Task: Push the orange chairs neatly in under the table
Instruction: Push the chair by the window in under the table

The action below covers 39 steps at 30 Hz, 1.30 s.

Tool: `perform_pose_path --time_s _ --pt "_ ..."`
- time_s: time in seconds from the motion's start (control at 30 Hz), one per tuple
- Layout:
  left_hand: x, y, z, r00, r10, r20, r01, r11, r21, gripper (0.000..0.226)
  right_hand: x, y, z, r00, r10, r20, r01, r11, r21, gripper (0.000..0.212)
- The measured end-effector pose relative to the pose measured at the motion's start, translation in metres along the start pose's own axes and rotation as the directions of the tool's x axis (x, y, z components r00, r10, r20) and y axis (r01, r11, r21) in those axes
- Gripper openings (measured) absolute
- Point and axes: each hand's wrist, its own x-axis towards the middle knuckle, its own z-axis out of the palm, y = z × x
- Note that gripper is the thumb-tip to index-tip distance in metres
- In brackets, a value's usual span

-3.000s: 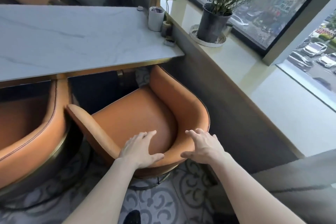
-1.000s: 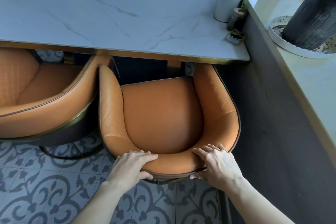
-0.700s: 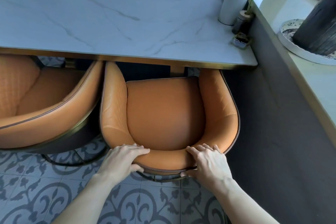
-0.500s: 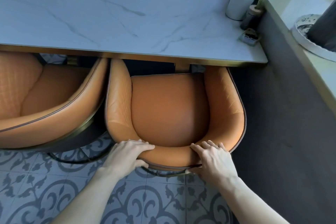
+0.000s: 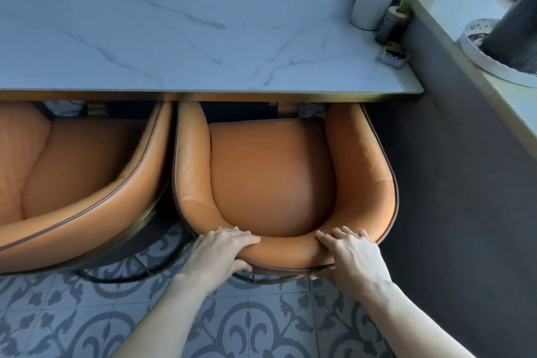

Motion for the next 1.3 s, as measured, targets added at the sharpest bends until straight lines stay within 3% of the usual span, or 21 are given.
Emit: perform_pose_path --time_s 0.2,0.4,0.7,1.0,1.3 --pt "-0.01 -0.004 0.006 0.997 -0.039 -0.063 0.035 0.997 -0.061 0.064 0.003 -0.003 -0.004 0.999 -0.033 0.0 0.033 0.997 0.076 0.1" --pt "-0.004 0.032 0.013 0.993 -0.111 0.045 0.11 0.994 0.021 0.071 0.0 0.048 -0.011 0.995 0.007 0.098 -0.023 0.987 0.159 0.11" --pt "-0.011 0.033 0.032 0.995 -0.1 -0.024 0.102 0.99 0.096 0.065 -0.002 0.054 0.009 0.995 -0.087 -0.038 0.088 0.996 0.016 0.087" --pt "-0.01 0.02 0.025 0.998 -0.059 0.002 0.059 0.998 0.004 0.067 -0.009 0.047 0.017 0.996 -0.069 -0.059 0.071 0.997 0.034 0.067" --pt "-0.009 0.002 0.023 1.0 0.011 0.007 -0.011 1.0 -0.001 0.073 -0.014 0.037 0.015 0.998 -0.051 0.025 0.05 0.997 0.058 0.078"
